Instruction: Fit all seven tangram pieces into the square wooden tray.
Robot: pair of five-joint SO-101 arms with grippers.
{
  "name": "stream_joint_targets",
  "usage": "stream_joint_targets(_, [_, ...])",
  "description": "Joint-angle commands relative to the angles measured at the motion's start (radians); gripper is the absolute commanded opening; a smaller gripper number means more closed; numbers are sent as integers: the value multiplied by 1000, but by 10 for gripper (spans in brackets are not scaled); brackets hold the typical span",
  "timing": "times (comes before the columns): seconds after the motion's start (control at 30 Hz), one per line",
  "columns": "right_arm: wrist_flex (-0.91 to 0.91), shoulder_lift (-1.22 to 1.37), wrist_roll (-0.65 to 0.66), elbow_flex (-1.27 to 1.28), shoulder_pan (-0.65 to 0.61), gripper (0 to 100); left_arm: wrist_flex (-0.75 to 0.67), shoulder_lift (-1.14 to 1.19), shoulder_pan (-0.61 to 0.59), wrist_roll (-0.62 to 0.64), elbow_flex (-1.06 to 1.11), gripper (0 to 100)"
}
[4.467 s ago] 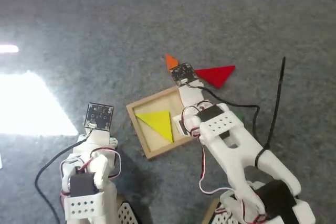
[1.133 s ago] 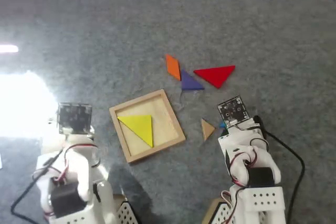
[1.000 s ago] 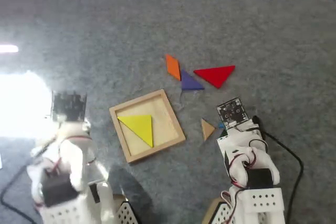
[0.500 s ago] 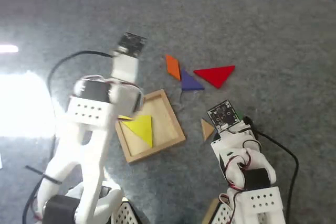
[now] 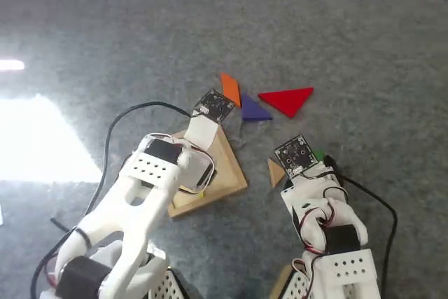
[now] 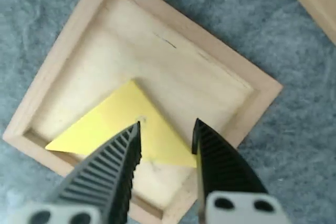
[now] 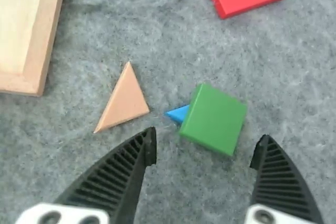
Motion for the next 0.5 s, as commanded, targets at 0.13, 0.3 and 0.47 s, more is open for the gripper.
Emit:
stream_joint_targets(0.13, [-1, -21, 18, -6, -4, 296, -21, 3, 11, -32, 21, 159])
stream_joint_targets(0.3, [-1, -21, 18, -6, -4, 296, -23, 5, 2, -101, 101, 159])
stream_joint_targets(0.47, [-1, -21, 18, -6, -4, 296, -17, 3, -43, -150, 117, 154])
